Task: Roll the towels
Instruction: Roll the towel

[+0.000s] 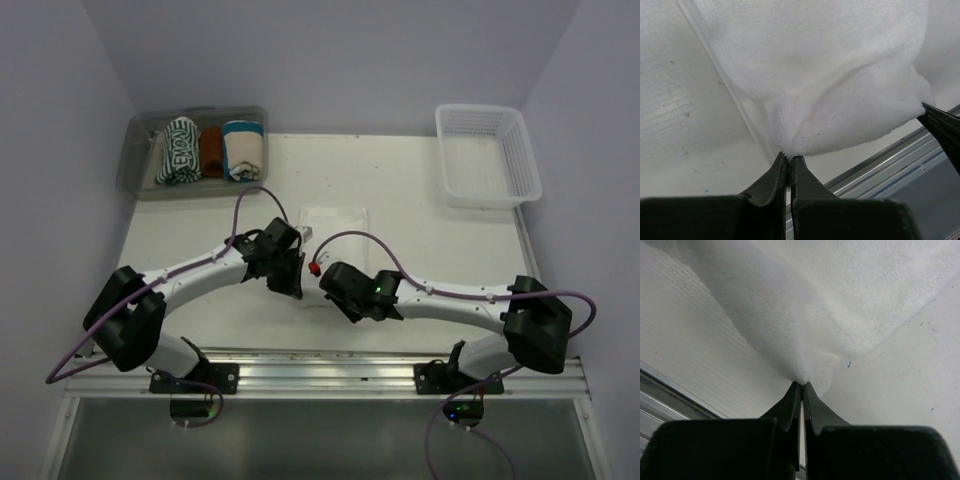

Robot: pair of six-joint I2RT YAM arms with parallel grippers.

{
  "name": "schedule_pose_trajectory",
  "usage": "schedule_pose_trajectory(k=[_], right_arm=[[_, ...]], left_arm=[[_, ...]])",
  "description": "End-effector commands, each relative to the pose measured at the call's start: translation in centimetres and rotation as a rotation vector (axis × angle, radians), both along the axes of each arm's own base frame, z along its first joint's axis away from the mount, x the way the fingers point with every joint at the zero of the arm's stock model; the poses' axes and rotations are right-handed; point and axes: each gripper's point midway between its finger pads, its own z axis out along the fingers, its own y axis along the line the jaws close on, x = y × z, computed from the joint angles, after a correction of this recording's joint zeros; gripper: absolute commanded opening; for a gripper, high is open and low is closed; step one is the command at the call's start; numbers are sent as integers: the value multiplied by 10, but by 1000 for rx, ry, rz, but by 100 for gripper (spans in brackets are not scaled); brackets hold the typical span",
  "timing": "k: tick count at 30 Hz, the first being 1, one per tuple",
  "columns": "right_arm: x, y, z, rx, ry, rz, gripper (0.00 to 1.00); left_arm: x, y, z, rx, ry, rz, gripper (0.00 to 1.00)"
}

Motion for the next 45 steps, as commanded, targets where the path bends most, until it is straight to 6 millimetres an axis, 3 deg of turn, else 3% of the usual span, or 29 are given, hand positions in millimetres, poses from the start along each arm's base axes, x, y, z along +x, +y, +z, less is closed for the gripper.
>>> schedule_pose_trajectory(k=[1,16,29,35,40,45], right_arm=[[11,4,23,28,-66,-7,0],[46,2,48,25,-164,-59,0],[65,3,31,60,-141,-72,0],[74,-6,20,74,-114,-78,0],[78,7,11,104,-80,-37,0],[89,3,-1,98,-53,-71,1]], left_arm=[[10,-4,13,-31,-33,-14,0],[27,-9,17,-17,-29,-7,0],[43,-12,5,-7,-19,-2,0],[52,-17,1,-19,-18,-17,0],[56,-21,-3,-32,-5,-23,0],[65,-19,0,-36,-18,-16,0]])
